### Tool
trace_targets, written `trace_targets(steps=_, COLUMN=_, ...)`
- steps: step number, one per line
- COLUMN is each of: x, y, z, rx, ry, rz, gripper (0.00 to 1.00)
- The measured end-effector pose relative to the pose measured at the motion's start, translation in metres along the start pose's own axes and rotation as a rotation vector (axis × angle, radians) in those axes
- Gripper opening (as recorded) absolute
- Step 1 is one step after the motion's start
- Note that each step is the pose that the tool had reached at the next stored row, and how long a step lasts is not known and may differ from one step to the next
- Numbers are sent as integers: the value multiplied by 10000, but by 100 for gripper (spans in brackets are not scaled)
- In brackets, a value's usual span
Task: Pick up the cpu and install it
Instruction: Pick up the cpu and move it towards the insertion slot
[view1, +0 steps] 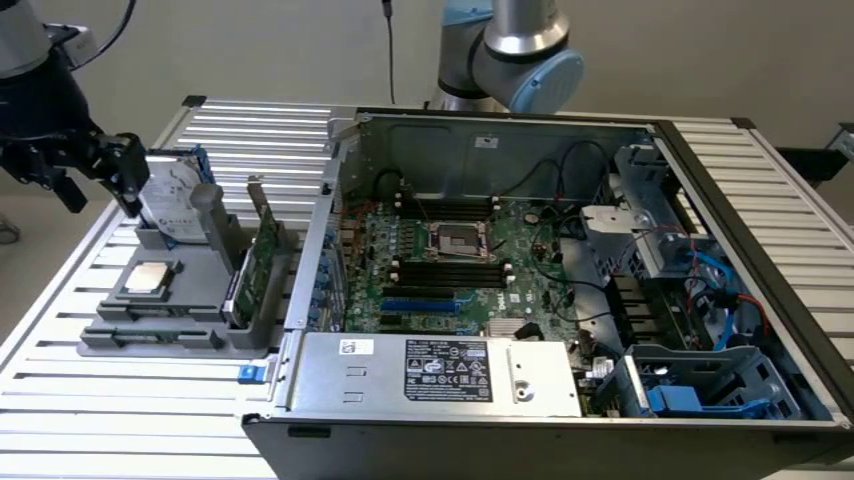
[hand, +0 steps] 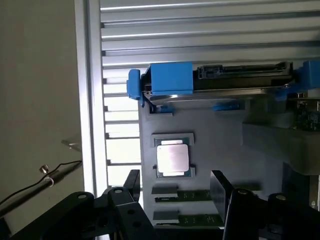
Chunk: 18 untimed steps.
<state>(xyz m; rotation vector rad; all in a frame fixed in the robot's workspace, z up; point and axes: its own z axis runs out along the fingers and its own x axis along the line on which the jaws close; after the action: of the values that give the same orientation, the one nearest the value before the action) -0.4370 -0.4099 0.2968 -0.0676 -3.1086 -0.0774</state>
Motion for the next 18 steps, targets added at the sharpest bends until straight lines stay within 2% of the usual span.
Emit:
trace_targets(steps=9, x=-6, y=-68, z=108, rx=17, ry=88, rz=-353, gripper=67)
trace_targets(steps=18, x=-12, y=-81, z=265, rx=37, ry=113, rz=-839, gripper=67)
